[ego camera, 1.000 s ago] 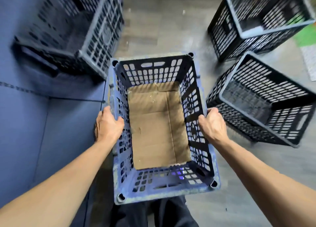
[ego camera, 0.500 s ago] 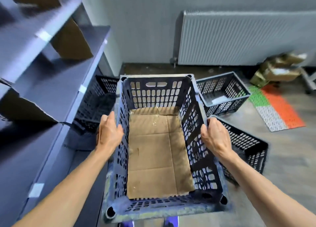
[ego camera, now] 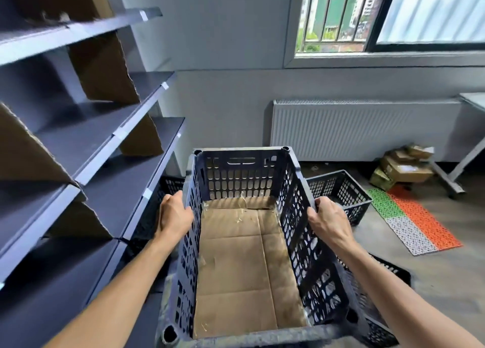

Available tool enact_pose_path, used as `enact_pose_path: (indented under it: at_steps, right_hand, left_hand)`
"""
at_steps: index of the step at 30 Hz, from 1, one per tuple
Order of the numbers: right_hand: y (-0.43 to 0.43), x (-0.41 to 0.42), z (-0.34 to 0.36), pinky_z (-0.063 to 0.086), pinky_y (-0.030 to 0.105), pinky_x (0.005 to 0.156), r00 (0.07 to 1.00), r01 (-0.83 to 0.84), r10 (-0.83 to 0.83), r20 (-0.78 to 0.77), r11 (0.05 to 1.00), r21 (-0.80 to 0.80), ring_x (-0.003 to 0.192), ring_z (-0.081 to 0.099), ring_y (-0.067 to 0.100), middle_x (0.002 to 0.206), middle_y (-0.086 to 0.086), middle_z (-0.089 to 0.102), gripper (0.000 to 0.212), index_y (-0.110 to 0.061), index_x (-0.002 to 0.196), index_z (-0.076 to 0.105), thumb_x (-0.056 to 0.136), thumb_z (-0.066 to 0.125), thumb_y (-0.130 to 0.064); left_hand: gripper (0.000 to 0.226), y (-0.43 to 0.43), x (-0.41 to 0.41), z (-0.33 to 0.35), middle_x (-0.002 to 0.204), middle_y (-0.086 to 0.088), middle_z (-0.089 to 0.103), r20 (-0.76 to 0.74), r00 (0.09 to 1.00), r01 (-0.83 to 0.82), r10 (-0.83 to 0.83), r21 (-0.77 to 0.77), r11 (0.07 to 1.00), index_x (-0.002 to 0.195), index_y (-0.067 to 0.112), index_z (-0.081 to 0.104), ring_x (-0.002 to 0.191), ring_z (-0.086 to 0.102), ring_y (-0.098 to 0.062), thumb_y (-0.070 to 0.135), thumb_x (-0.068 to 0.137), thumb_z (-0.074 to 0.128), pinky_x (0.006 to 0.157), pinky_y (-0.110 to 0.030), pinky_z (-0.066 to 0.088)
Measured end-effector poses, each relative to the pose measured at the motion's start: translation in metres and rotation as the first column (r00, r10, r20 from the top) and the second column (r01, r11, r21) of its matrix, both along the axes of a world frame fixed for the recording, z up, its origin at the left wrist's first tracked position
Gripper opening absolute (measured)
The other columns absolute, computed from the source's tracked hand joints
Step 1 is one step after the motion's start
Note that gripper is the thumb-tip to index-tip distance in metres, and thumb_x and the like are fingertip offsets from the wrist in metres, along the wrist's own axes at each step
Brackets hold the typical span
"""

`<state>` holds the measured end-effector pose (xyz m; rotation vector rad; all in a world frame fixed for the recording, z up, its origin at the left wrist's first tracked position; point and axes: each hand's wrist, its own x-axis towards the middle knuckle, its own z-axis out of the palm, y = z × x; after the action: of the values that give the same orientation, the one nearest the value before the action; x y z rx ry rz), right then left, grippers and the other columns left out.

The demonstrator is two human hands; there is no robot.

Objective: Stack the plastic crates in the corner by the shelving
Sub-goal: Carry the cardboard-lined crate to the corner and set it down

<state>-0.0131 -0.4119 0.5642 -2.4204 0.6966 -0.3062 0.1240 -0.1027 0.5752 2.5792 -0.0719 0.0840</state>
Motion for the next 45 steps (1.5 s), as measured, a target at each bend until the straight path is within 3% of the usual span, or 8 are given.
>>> enact_pose_path:
  at_steps: [7,13,28,32,37,41,43,45]
  right_hand:
    - [0.025,0.015,0.034,0.052,0.045,0.067,0.998,0.06,-0.061,0.036,0.998,0.021,0.073,0.058,0.03,0.08,0.01,0.06,0.021,-0.007,0.077,0.048,0.089,0.051,-0.024]
    - [0.043,0.031,0.05,0.055,0.051,0.062,0.986,0.123,-0.129,0.106,0.99,0.067,0.067,0.062,0.031,0.074,0.009,0.063,0.03,-0.011,0.071,0.05,0.078,0.045,-0.041]
    - [0.037,0.074,0.061,0.053,0.035,0.064,0.974,0.203,-0.198,0.108,0.979,-0.034,0.069,0.064,0.024,0.073,0.004,0.068,0.017,-0.013,0.081,0.066,0.087,0.062,-0.029]
    - [0.017,0.092,0.055,0.056,0.039,0.067,0.977,0.196,-0.194,0.082,0.981,-0.011,0.069,0.065,0.024,0.074,0.004,0.069,0.018,-0.014,0.083,0.067,0.087,0.063,-0.031]
    - [-0.02,0.128,0.048,0.053,0.033,0.063,0.986,0.153,-0.154,0.071,0.988,0.025,0.068,0.065,0.019,0.076,0.002,0.07,0.017,-0.016,0.085,0.069,0.087,0.064,-0.032]
    - [-0.056,0.166,0.046,0.048,0.029,0.062,0.993,0.107,-0.108,0.044,0.994,0.031,0.072,0.066,0.019,0.079,0.003,0.072,0.019,-0.017,0.088,0.071,0.085,0.065,-0.035]
    - [-0.073,0.184,0.048,0.044,0.028,0.061,0.995,0.09,-0.092,0.034,0.995,0.049,0.073,0.066,0.019,0.08,0.002,0.071,0.019,-0.018,0.09,0.071,0.085,0.065,-0.035]
    - [-0.087,0.2,0.051,0.041,0.026,0.062,0.998,0.056,-0.058,0.023,0.997,0.059,0.075,0.065,0.02,0.082,0.003,0.071,0.017,-0.018,0.09,0.071,0.086,0.066,-0.034]
  left_hand:
    - [0.01,0.017,0.034,0.039,0.064,-0.008,0.054,0.061,0.995,0.076,-0.075,-0.013,0.997,0.074,0.005,0.051,0.055,0.047,-0.025,0.006,0.082,0.055,0.049,-0.029,0.034]
    - [0.033,0.03,0.058,0.062,0.115,-0.023,0.066,0.079,0.99,0.114,-0.113,0.003,0.994,0.119,-0.003,0.059,0.095,0.063,-0.038,0.009,0.088,0.057,0.076,-0.037,0.049]
    - [0.046,0.033,0.105,0.066,0.121,-0.017,0.066,0.076,0.984,0.167,-0.162,-0.053,0.985,0.134,0.009,0.055,0.104,0.062,-0.037,0.015,0.088,0.058,0.084,-0.038,0.05]
    - [0.012,0.019,0.117,0.062,0.066,0.003,0.051,0.063,0.986,0.156,-0.153,-0.045,0.987,0.097,0.019,0.061,0.073,0.057,-0.031,0.013,0.086,0.057,0.062,-0.035,0.047]
    - [0.034,-0.014,0.142,0.06,0.063,0.01,0.045,0.066,0.989,0.132,-0.129,-0.041,0.99,0.072,0.031,0.034,0.07,0.053,-0.027,0.013,0.087,0.058,0.062,-0.032,0.044]
    - [0.023,-0.045,0.173,0.056,0.053,0.007,0.039,0.053,0.996,0.075,-0.072,-0.057,0.996,0.07,0.023,0.047,0.054,0.043,-0.022,0.01,0.084,0.06,0.051,-0.028,0.033]
    - [0.011,-0.058,0.184,0.053,0.057,-0.001,0.053,0.046,0.998,0.047,-0.044,-0.049,0.998,0.092,0.016,0.065,0.053,0.049,-0.025,0.011,0.084,0.06,0.05,-0.029,0.036]
    - [0.044,-0.069,0.194,0.053,0.089,-0.014,0.072,0.026,0.999,0.021,-0.02,-0.056,0.998,0.129,0.016,0.06,0.076,0.065,-0.037,0.014,0.085,0.059,0.064,-0.036,0.051]
